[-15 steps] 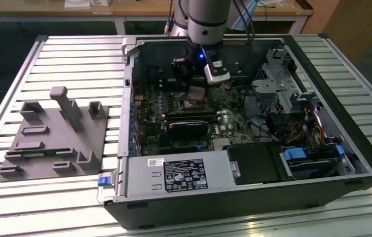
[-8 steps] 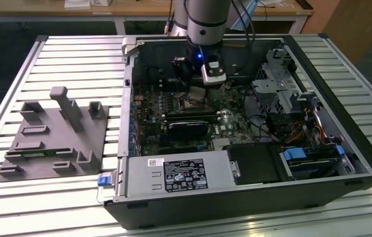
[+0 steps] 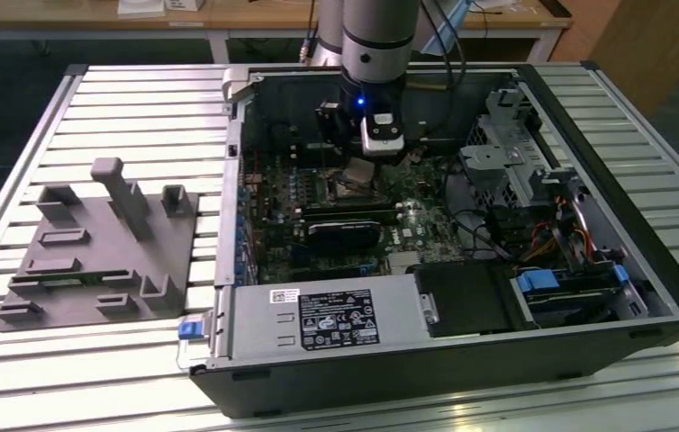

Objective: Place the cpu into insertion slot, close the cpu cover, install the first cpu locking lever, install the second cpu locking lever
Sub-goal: 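Place the cpu into insertion slot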

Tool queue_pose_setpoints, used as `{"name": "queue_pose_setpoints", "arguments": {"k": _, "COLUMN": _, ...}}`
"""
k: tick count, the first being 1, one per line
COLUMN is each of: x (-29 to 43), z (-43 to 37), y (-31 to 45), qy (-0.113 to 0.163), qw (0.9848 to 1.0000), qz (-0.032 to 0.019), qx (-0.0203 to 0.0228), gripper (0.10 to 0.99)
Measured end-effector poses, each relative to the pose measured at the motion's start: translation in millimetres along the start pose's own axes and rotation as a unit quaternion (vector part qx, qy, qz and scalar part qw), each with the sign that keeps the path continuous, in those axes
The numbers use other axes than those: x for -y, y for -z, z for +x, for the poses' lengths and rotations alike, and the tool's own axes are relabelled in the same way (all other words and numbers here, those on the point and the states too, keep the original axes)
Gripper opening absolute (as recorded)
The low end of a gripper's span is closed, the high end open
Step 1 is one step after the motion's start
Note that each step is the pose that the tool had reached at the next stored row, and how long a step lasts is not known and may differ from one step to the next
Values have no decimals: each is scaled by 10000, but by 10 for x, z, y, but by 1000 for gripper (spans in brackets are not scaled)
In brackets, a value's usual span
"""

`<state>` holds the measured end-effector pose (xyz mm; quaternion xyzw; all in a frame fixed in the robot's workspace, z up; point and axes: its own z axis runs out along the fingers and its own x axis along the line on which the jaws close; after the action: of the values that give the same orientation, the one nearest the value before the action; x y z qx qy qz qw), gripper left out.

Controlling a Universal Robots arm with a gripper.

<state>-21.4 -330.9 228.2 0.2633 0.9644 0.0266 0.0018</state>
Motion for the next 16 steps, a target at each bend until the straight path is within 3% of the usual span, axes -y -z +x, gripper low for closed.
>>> {"name": "queue_pose_setpoints", "arguments": {"k": 4, "x": 0, "z": 0, "y": -2, "qy": -303, "qw": 9995, "qz": 11, "qx": 27, "gripper": 537}}
{"name": "queue_pose_setpoints", "arguments": {"k": 9, "x": 0, "z": 0, "y": -5, "qy": -667, "qw": 9978, "qz": 23, "qx": 57, "gripper": 537}}
{"name": "queue_pose_setpoints", "arguments": {"k": 15, "x": 0, "z": 0, "y": -8, "qy": -1082, "qw": 9941, "qz": 39, "qx": 92, "gripper": 537}}
{"name": "queue_pose_setpoints", "arguments": {"k": 16, "x": 1, "z": 0, "y": -9, "qy": -1230, "qw": 9923, "qz": 47, "qx": 107, "gripper": 537}}
